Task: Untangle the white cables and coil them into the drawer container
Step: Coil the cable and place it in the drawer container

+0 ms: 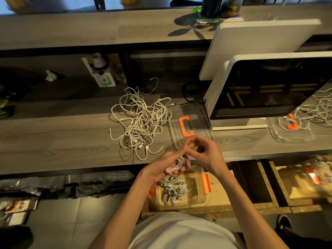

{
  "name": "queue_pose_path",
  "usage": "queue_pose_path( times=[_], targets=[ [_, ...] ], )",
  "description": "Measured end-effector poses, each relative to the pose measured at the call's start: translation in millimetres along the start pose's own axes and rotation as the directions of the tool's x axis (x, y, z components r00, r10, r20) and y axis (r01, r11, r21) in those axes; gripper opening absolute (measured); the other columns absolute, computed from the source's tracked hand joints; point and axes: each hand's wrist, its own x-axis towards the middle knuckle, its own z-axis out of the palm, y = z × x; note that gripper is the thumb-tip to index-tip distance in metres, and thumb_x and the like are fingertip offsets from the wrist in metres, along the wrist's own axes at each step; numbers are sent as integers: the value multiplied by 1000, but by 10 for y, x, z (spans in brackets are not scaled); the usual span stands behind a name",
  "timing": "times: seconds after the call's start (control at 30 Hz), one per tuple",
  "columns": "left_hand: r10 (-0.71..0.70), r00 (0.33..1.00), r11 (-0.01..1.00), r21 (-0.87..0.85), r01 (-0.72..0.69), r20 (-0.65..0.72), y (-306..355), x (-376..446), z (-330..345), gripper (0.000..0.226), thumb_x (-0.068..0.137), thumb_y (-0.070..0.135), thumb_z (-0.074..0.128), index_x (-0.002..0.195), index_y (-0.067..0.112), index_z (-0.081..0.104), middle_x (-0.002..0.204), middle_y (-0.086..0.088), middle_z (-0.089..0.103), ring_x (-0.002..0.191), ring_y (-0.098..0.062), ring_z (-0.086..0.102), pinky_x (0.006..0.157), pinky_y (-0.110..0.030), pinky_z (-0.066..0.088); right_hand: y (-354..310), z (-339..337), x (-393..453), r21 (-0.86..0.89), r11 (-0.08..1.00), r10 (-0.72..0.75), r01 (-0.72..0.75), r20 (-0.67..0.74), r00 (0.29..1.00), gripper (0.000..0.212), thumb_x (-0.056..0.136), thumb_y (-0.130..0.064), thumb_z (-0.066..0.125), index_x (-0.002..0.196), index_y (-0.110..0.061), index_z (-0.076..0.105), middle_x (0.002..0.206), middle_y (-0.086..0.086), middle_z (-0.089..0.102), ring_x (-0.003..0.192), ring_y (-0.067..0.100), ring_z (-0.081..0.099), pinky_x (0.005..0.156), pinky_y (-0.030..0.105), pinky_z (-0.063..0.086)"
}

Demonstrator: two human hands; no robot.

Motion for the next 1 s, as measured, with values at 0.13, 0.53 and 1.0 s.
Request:
queue_pose_path(
  times=[0.13, 0.53, 1.0],
  targets=[
    [80, 995, 995, 52, -83, 53, -20, -28, -77, 39, 100, 44, 56, 94, 7, 66, 69, -2, 54, 52, -7, 44, 44, -14, 34, 83, -145, -14, -95, 995, 0, 6, 64, 998, 33, 80, -55, 73, 91, -24, 73, 79, -3, 69, 69, 8, 59, 62, 18, 44],
    [229, 936, 973, 94, -212, -266, 48, -7, -74, 40, 106, 39, 45, 98, 4, 62, 64, -9, 57, 46, -12, 40, 41, -18, 32, 227, -284, -99, -53, 998, 45, -43, 36, 998, 23, 100, -33, 59, 95, -18, 76, 84, -13, 72, 76, 5, 64, 66, 15, 47],
    [226, 778, 967, 37, -252, -586, -5, 86, -78, 30, 106, 19, 27, 117, 5, 51, 68, -28, 66, 38, -21, 41, 40, -23, 29, 357, 65, -179, -13, 997, 74, -73, 59, 995, 14, 99, -34, 64, 104, -23, 72, 85, -1, 69, 78, 19, 63, 69, 36, 52]
  ],
)
